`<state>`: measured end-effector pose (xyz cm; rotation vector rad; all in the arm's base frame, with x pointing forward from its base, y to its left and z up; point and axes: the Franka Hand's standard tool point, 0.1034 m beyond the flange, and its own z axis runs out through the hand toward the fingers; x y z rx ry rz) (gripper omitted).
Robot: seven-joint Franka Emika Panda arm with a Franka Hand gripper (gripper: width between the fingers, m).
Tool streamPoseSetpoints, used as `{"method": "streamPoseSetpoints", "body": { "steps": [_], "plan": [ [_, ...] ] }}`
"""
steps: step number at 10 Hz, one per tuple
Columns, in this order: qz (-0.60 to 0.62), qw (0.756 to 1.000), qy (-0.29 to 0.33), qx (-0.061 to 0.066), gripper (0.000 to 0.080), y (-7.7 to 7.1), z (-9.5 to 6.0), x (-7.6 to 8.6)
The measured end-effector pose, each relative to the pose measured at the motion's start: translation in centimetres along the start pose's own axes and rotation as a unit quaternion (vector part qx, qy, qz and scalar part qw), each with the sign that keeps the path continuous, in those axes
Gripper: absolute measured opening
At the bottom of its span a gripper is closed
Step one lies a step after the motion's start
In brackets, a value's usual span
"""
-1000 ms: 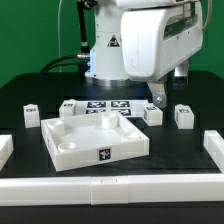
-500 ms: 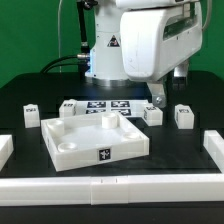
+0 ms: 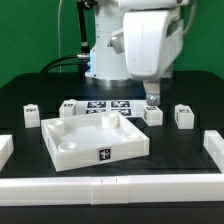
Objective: Assemble one leg
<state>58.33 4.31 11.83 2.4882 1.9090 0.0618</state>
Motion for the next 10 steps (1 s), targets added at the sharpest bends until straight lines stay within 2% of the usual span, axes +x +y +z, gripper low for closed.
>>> {"method": "streamPoseSetpoints", "body": {
  "steps": [2,8,9,10],
  "plan": [
    [-0.075,0.997,-0.023,-0.005,0.065,-0.6,0.6,-0.7],
    [-0.078,0.997,-0.027,-0.003,0.065,-0.7,0.8,-1.2],
    [-0.134,0.991,-0.027,-0.002,0.065,-1.2,1.1,-2.4],
    [-0.176,0.984,-0.028,0.003,0.065,-2.8,1.4,-4.5]
  ]
}}
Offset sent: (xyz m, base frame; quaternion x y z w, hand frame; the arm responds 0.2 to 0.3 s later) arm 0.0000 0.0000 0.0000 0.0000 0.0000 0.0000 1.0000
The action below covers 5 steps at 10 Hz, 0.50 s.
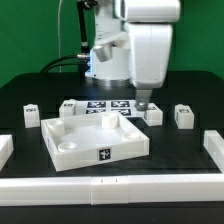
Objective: Assemble one leg
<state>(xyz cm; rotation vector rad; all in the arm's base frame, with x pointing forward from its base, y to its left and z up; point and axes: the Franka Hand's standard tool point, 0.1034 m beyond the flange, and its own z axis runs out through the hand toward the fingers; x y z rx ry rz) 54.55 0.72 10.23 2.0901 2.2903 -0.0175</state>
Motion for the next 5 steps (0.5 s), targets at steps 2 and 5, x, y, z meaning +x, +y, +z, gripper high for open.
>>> {"method": "streamPoseSetpoints", "body": {
  "steps": [2,5],
  "plan": [
    [-0.046,0.999,-0.002,0.015,0.065,-3.1,0.9,-2.0],
    [-0.043,0.999,-0.004,0.018,0.065,-3.2,1.1,-2.3]
  ]
}}
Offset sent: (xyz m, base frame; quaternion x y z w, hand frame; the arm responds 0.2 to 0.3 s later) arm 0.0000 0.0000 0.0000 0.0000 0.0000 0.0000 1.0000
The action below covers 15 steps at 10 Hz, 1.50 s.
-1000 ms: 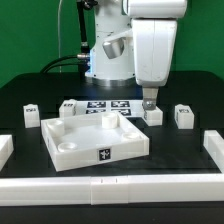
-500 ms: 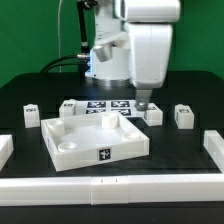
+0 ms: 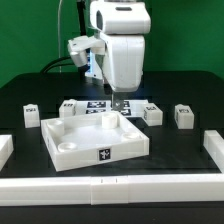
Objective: Assemble one leg
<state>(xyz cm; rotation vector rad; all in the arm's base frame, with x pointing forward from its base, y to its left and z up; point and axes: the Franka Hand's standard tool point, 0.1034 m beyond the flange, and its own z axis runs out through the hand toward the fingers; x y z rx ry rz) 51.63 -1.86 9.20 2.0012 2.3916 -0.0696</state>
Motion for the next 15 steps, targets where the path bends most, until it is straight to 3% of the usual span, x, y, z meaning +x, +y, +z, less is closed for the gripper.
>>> {"method": "streamPoseSetpoints", "body": {
  "steps": [3,4,5,6,8,11,15],
  "plan": [
    [0.001,1.0,0.0,0.001,0.065,-0.1,0.1,-0.1],
    [-0.013,1.0,0.003,0.005,0.065,-0.7,0.3,-0.8],
    [-0.019,1.0,0.016,0.014,0.065,-3.3,1.1,-1.9],
    [-0.021,0.999,0.029,0.03,0.065,-6.5,2.6,-2.7],
    [-0.015,0.997,0.044,0.054,0.065,-9.7,5.1,-3.8],
    [-0.001,0.996,0.056,0.074,0.065,-11.0,7.3,-4.4],
    [-0.006,0.995,0.059,0.08,0.065,-11.0,8.1,-4.0]
  ]
}}
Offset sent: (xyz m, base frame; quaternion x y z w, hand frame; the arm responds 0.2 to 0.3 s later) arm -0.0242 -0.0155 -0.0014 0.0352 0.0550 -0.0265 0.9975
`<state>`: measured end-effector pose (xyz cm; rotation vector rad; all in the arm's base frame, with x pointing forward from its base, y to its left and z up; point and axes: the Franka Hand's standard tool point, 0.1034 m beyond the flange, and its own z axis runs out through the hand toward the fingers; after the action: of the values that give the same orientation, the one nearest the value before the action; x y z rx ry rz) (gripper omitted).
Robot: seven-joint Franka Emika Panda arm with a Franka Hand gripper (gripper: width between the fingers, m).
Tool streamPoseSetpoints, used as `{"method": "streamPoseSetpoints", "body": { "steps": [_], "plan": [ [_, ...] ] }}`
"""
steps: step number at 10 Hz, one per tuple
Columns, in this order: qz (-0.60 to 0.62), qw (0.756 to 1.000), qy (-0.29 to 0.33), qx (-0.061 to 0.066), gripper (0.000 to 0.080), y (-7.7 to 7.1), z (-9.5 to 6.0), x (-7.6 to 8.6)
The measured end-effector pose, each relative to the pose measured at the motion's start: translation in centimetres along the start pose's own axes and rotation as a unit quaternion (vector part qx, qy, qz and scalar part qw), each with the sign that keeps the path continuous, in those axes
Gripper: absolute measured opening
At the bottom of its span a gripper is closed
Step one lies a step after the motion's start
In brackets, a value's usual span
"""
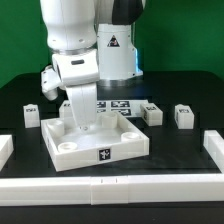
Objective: Assemble one leg
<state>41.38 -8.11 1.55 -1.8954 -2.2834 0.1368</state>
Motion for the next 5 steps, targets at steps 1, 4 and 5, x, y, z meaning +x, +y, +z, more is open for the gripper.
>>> {"method": "streamPoseSetpoints", "body": {
  "steps": [1,4,5],
  "plan": [
    [0.0,1.0,0.001,0.002,0.065,0.0,0.23,0.02],
    [0.001,1.0,0.003,0.005,0.0401,0.06,0.75,0.08],
    [0.002,1.0,0.004,0.005,0.0401,0.05,0.75,0.08]
  ]
}}
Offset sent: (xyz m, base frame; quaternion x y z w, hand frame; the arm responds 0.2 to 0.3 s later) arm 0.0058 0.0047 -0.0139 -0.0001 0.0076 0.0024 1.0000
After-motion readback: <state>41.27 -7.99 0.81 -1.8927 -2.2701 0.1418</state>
